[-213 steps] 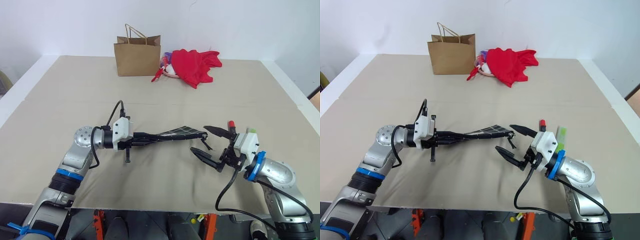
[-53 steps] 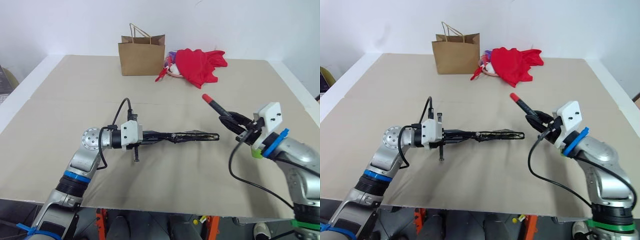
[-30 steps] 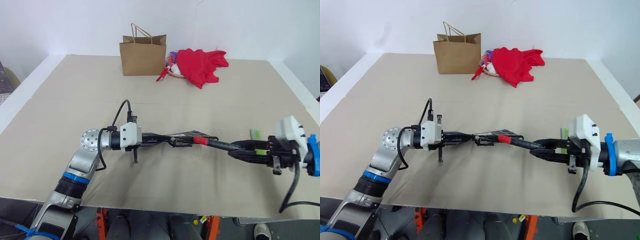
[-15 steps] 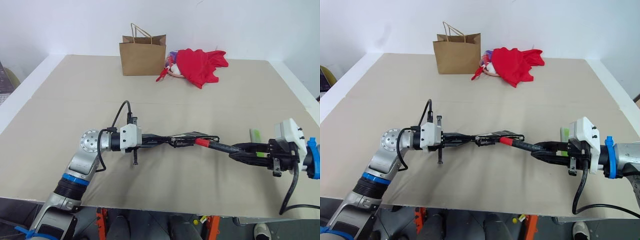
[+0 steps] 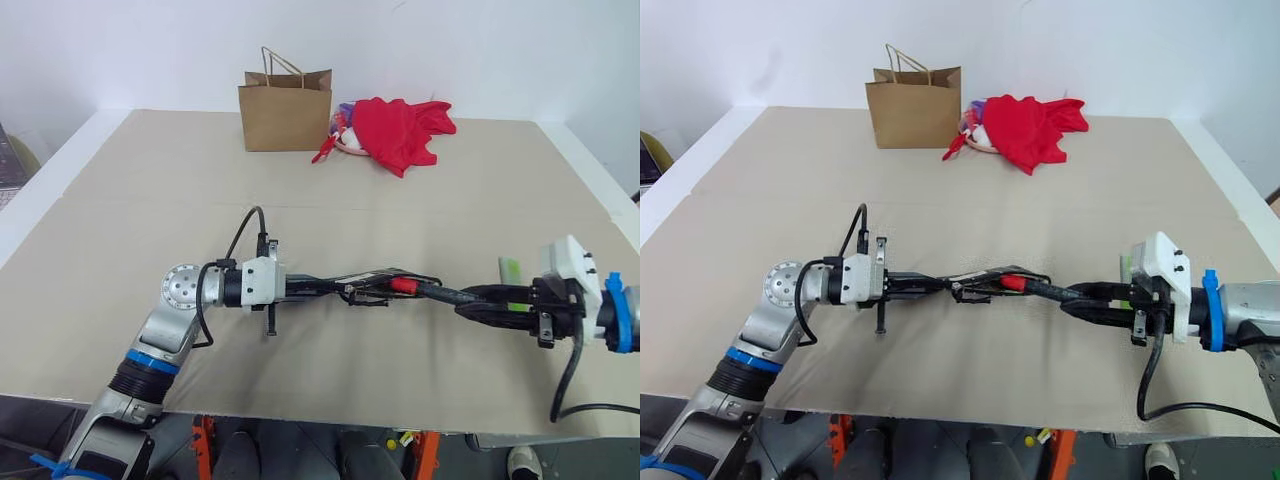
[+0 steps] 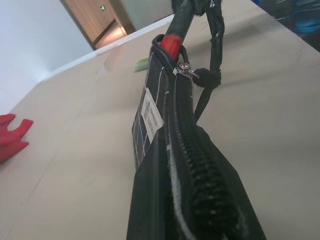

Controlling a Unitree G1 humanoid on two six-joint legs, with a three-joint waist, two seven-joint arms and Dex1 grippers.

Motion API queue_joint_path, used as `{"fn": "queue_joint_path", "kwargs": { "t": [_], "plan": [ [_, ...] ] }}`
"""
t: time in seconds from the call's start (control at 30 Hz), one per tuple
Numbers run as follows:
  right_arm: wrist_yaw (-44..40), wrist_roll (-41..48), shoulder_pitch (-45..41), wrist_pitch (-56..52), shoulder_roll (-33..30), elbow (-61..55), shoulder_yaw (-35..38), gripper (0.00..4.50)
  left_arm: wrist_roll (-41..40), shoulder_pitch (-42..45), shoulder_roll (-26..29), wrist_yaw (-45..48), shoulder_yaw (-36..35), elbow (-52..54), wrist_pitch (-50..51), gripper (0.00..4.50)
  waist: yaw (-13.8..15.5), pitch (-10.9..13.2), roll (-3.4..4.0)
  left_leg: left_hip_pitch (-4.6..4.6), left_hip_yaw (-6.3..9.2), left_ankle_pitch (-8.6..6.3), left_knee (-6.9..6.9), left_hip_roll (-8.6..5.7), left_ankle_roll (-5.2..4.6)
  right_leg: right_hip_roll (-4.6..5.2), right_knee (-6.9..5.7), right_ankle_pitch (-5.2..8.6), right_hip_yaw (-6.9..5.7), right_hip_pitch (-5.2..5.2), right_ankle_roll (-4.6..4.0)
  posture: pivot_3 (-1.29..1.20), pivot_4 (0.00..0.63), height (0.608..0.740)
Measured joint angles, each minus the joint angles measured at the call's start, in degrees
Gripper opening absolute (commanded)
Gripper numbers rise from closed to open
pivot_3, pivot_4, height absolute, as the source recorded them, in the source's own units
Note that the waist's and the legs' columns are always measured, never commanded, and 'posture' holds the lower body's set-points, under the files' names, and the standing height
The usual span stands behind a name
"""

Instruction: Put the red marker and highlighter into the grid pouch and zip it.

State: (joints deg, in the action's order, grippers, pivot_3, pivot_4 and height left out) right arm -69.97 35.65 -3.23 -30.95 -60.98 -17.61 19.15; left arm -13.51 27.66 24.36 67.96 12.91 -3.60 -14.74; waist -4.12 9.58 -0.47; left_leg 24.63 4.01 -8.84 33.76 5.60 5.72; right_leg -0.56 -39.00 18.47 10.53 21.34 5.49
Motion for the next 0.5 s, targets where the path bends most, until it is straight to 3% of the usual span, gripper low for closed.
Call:
{"fn": "queue_joint_path", "kwargs": {
  "t": [0.5],
  "plan": [
    [0.4, -2.0, -14.6, -1.7, 4.0, -0.1, -16.6, 0.62, 0.2, 0.0, -0.8, -0.3, 0.4, 0.1, -0.3, 0.00, 0.1, 0.0, 0.03, 0.03, 0.01, 0.00, 0.00, -0.01, 0.00, 0.02, 0.00, 0.01, -0.01, 0.01, 0.01, 0.00, 0.150, 0.740]
  ]
}}
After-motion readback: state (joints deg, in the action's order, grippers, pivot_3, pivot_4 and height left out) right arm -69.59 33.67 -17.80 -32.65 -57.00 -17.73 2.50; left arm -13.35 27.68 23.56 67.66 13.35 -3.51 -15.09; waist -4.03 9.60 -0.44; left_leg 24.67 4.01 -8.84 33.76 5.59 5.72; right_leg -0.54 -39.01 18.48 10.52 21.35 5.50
